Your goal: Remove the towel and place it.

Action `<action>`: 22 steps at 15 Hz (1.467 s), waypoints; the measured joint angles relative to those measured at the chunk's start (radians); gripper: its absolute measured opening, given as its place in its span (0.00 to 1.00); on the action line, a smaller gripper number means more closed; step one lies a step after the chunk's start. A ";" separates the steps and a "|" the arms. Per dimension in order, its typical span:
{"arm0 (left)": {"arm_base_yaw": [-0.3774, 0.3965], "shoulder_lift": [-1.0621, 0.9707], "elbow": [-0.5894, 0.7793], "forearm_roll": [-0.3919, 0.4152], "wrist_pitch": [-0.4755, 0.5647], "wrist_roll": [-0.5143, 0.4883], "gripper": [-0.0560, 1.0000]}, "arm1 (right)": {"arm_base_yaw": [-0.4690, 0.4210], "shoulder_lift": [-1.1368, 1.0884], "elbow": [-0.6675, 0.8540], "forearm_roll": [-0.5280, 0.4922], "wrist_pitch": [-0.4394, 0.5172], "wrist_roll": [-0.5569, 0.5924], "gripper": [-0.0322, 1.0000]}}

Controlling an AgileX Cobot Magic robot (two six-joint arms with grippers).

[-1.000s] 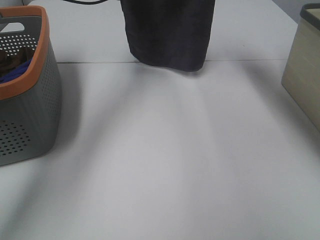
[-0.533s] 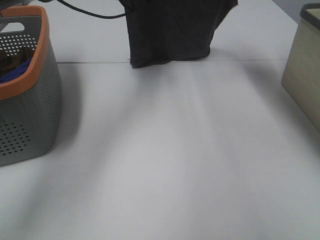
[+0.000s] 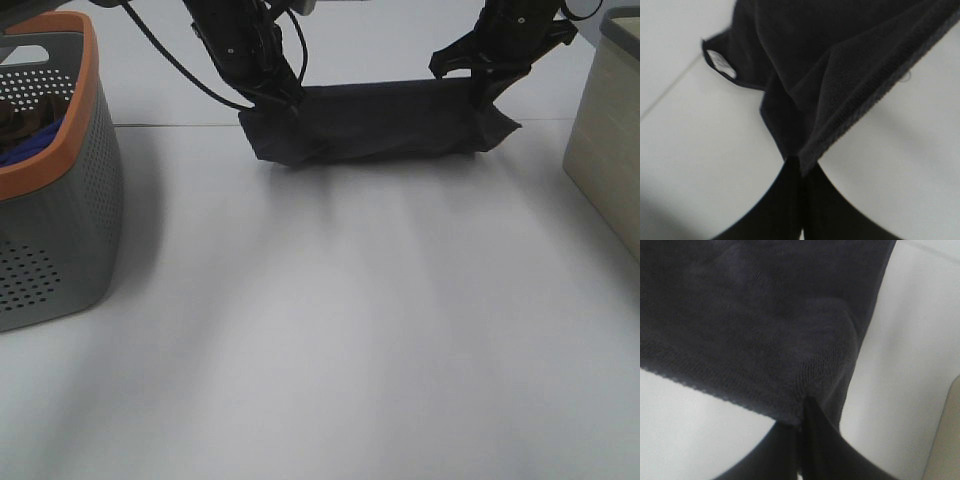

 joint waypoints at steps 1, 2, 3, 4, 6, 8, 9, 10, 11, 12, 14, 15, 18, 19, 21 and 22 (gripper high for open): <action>0.000 0.000 0.000 -0.039 0.061 0.040 0.05 | 0.000 0.000 0.000 0.006 0.059 -0.005 0.03; 0.000 0.000 0.000 -0.080 0.128 0.077 0.05 | 0.000 0.000 0.000 0.007 0.082 -0.005 0.03; 0.000 0.000 0.000 -0.106 0.160 0.100 0.05 | 0.000 0.000 0.004 0.008 0.091 -0.006 0.03; 0.000 -0.001 0.013 -0.115 0.166 0.110 0.05 | -0.001 -0.002 0.019 0.016 0.094 -0.005 0.03; 0.000 -0.001 0.051 -0.121 0.174 0.119 0.05 | -0.001 -0.007 0.066 0.039 0.094 -0.005 0.03; 0.000 -0.013 0.174 -0.167 0.175 0.120 0.05 | -0.001 -0.021 0.215 0.070 0.096 -0.003 0.03; -0.001 -0.033 0.222 -0.182 0.174 0.120 0.05 | -0.001 -0.039 0.265 0.081 0.095 -0.003 0.03; -0.005 -0.056 0.264 -0.192 0.173 0.120 0.05 | -0.001 -0.064 0.307 0.089 0.095 -0.003 0.03; -0.006 -0.080 0.303 -0.207 0.171 0.120 0.05 | -0.001 -0.095 0.354 0.099 0.094 -0.003 0.03; -0.009 -0.105 0.350 -0.222 0.168 0.120 0.05 | 0.000 -0.117 0.394 0.101 0.094 -0.003 0.03; -0.011 -0.136 0.437 -0.250 0.157 0.120 0.05 | 0.000 -0.135 0.465 0.110 0.094 -0.003 0.03; -0.011 -0.144 0.474 -0.262 0.152 0.120 0.05 | 0.001 -0.137 0.498 0.119 0.093 -0.003 0.03; -0.015 -0.187 0.580 -0.290 0.144 0.120 0.05 | 0.002 -0.138 0.575 0.150 0.089 -0.003 0.03; -0.018 -0.196 0.597 -0.292 0.142 0.120 0.05 | 0.002 -0.138 0.589 0.153 0.089 -0.003 0.03; -0.033 -0.219 0.655 -0.295 0.135 0.122 0.05 | 0.002 -0.139 0.643 0.171 0.087 -0.003 0.03; -0.034 -0.222 0.679 -0.296 0.134 0.124 0.05 | 0.002 -0.139 0.668 0.178 0.087 -0.003 0.03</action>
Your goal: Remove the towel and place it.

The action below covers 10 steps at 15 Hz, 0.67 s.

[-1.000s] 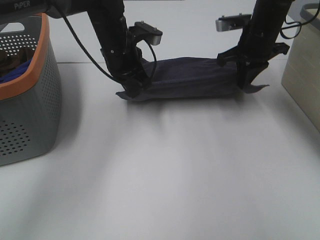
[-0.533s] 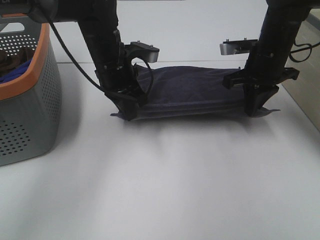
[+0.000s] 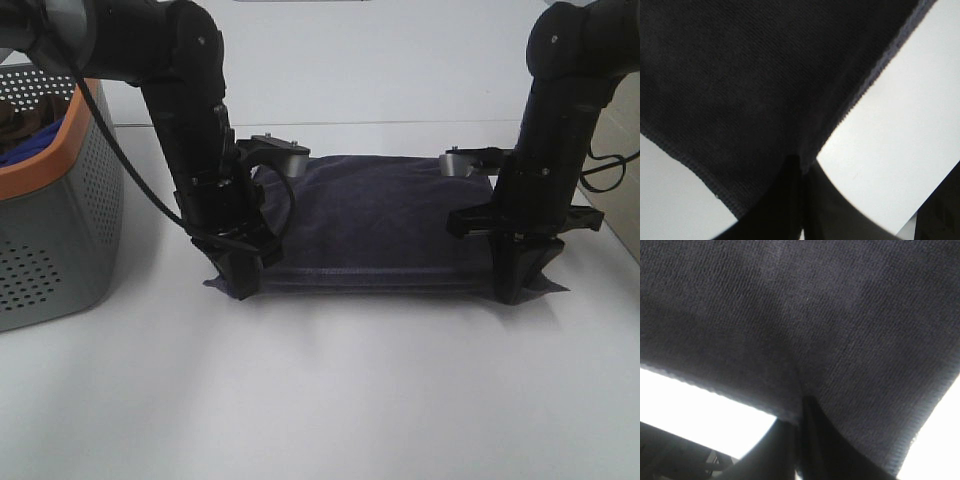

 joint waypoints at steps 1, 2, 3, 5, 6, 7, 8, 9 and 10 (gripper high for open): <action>-0.004 0.000 0.019 0.005 0.002 0.000 0.05 | 0.000 0.000 0.021 -0.002 0.000 0.000 0.03; -0.007 0.000 0.032 0.029 0.013 0.000 0.05 | 0.000 0.000 0.033 -0.023 0.000 0.001 0.03; -0.009 0.000 0.038 0.061 0.028 0.002 0.05 | -0.003 0.000 0.036 -0.056 0.004 0.002 0.06; -0.005 0.000 0.041 0.095 0.047 0.010 0.10 | -0.010 0.000 0.038 -0.082 0.008 0.015 0.21; -0.004 0.000 0.041 0.101 0.050 0.010 0.15 | -0.011 0.000 0.038 -0.084 0.008 0.033 0.30; -0.004 0.000 0.041 0.099 0.050 0.010 0.21 | -0.012 0.000 0.038 -0.088 0.008 0.056 0.38; -0.004 0.000 0.041 0.078 0.050 0.010 0.38 | -0.012 0.000 0.038 -0.088 0.008 0.087 0.47; -0.004 0.000 0.041 0.072 0.050 0.010 0.49 | -0.012 -0.002 0.038 -0.083 0.008 0.097 0.49; -0.004 0.000 0.041 0.071 0.050 0.001 0.60 | -0.012 -0.015 0.039 -0.073 0.008 0.105 0.49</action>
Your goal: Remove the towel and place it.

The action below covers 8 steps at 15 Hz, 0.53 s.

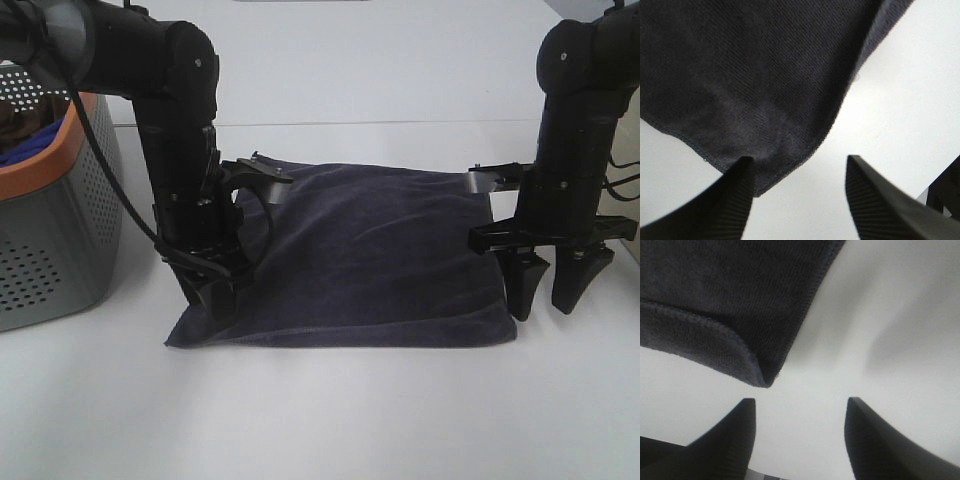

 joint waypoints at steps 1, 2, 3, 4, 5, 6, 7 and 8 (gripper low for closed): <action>0.000 0.000 0.000 0.000 0.000 -0.010 0.70 | 0.000 -0.022 0.001 0.005 0.000 0.002 0.50; 0.000 0.000 0.000 0.002 0.000 -0.026 0.77 | 0.000 -0.051 0.001 0.010 0.001 0.003 0.51; 0.000 0.000 0.000 0.003 0.000 -0.037 0.78 | 0.000 -0.068 0.001 0.013 0.001 0.007 0.52; 0.000 0.000 0.000 0.009 0.001 -0.054 0.80 | 0.000 -0.103 0.002 0.014 0.002 0.011 0.53; 0.000 0.000 -0.003 0.013 0.002 -0.074 0.80 | 0.000 -0.133 0.001 0.017 0.002 0.027 0.55; 0.000 0.000 -0.019 0.016 0.005 -0.101 0.81 | 0.000 -0.164 -0.002 0.016 0.002 0.046 0.58; 0.000 0.000 -0.042 0.020 0.005 -0.133 0.81 | 0.000 -0.192 -0.008 0.015 0.002 0.072 0.61; 0.000 0.000 -0.070 0.021 0.005 -0.164 0.81 | 0.000 -0.222 -0.019 0.008 0.002 0.102 0.63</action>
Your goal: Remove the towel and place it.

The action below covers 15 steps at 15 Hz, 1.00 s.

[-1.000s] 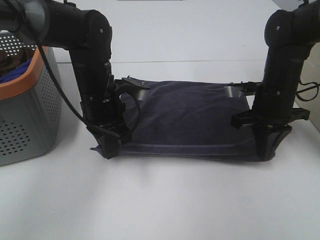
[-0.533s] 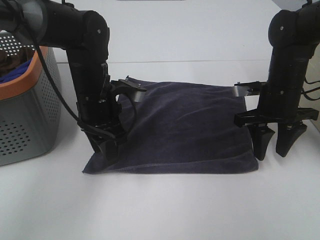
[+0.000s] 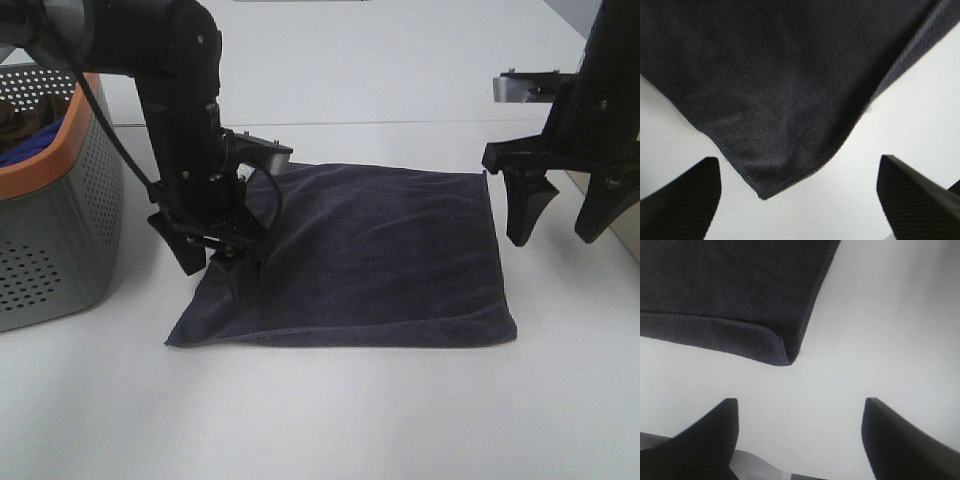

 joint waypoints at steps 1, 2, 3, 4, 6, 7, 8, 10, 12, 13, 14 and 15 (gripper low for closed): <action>0.000 -0.003 -0.038 0.000 0.000 -0.037 0.81 | 0.000 -0.025 -0.017 -0.009 0.000 0.023 0.65; 0.000 -0.013 -0.075 0.000 0.000 -0.071 0.81 | 0.000 -0.053 -0.037 -0.011 0.000 0.045 0.66; 0.000 -0.032 -0.113 0.000 0.000 -0.108 0.81 | 0.000 -0.086 -0.063 -0.011 0.000 0.062 0.66; 0.000 -0.056 -0.159 0.003 -0.001 -0.148 0.81 | 0.000 -0.117 -0.093 -0.012 0.000 0.067 0.66; 0.000 -0.111 -0.251 0.023 0.000 -0.176 0.81 | 0.000 -0.180 -0.144 -0.024 0.002 0.064 0.67; 0.000 -0.133 -0.288 0.042 0.000 -0.182 0.81 | 0.000 -0.207 -0.156 -0.037 0.002 0.062 0.70; 0.000 -0.154 -0.317 0.069 0.002 -0.201 0.83 | 0.000 -0.235 -0.162 -0.053 0.002 0.062 0.75; 0.005 -0.183 -0.331 0.151 0.002 -0.262 0.91 | 0.000 -0.279 -0.163 -0.079 0.002 0.074 0.88; 0.032 -0.224 -0.331 0.241 0.003 -0.317 0.94 | 0.000 -0.327 -0.163 -0.146 0.003 0.132 0.93; 0.063 -0.250 -0.331 0.239 0.003 -0.324 0.94 | -0.002 -0.348 -0.163 -0.193 0.004 0.143 0.93; 0.107 -0.283 -0.331 0.226 0.004 -0.324 0.94 | -0.016 -0.370 -0.163 -0.220 0.004 0.149 0.93; 0.163 -0.318 -0.320 0.210 0.004 -0.324 0.94 | -0.045 -0.395 -0.163 -0.222 0.004 0.158 0.94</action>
